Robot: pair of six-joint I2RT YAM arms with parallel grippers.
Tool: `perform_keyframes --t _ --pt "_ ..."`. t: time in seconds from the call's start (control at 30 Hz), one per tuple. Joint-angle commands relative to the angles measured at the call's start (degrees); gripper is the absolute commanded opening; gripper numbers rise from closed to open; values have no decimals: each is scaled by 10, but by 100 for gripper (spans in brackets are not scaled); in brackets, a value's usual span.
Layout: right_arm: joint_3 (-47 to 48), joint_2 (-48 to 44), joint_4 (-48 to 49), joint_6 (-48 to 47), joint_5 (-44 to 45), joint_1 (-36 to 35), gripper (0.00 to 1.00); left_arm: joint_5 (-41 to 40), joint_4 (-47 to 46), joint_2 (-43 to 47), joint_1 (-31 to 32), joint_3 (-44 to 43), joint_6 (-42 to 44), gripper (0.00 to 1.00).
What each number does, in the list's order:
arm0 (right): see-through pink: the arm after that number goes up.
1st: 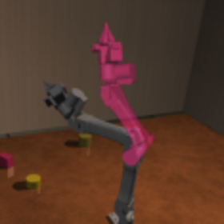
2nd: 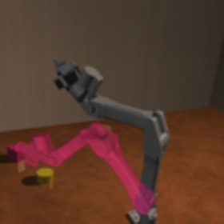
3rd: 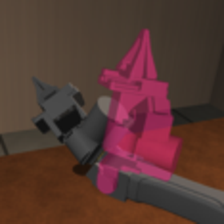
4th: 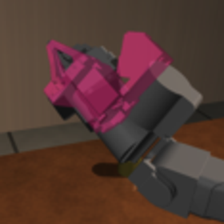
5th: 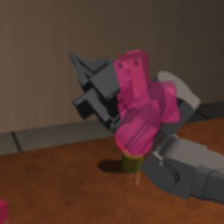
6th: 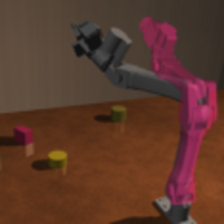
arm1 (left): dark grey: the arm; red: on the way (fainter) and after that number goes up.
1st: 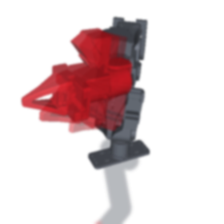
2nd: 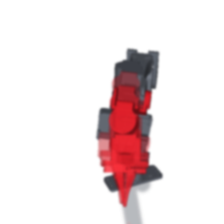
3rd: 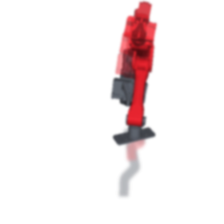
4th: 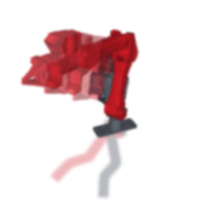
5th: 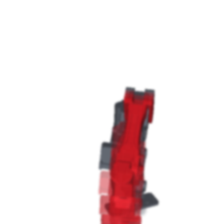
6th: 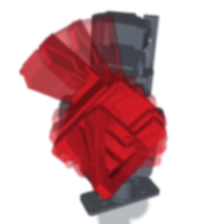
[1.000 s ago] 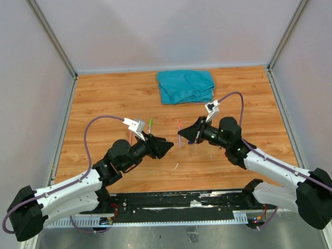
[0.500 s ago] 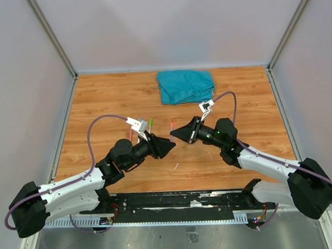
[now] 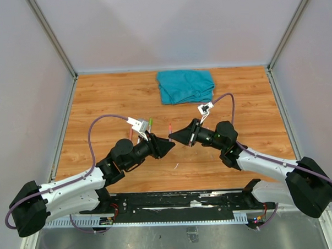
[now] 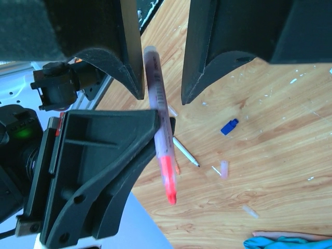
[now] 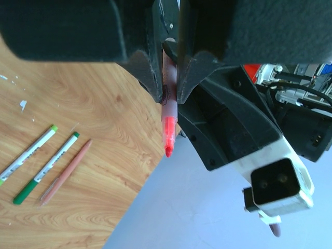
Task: Insert the pens into the pen caps
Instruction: Pick up the pen from the center of the board.
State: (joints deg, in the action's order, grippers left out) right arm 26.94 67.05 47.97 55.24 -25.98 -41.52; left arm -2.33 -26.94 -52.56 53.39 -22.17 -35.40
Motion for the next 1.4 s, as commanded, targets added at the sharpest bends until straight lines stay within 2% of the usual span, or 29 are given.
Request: perform_keyframes --t 0.0,0.13,0.37,0.43,0.53,0.67,0.83,0.97,1.1,1.27,1.37 --pt "-17 2 29 -8 -12 -13 1 -6 -15 7 4 -24 6 38" --pt "-24 4 32 -9 -10 -18 1 -5 -15 6 4 -25 6 30" --pt "-19 -12 9 -24 -8 -18 4 -13 -10 6 4 -21 1 1" --pt "-14 -21 -10 -39 -4 -19 9 -16 -6 7 4 -20 1 0" --pt "-6 -41 -56 -70 9 -18 20 -19 6 8 4 -22 4 1" --pt "10 -84 -167 -139 52 -16 35 -31 39 14 4 -25 16 1" --pt "52 -144 -396 -236 211 -14 48 -63 100 34 3 -26 37 1" --pt "79 -153 -511 -280 365 -10 60 -60 128 49 3 -20 57 1" --pt "120 -118 -585 -306 426 5 67 -57 152 57 3 -24 75 1" --pt "212 2 -695 -319 408 63 70 -59 172 61 3 -28 82 0" --pt "251 74 -718 -314 380 93 70 -57 182 61 3 -31 83 1"
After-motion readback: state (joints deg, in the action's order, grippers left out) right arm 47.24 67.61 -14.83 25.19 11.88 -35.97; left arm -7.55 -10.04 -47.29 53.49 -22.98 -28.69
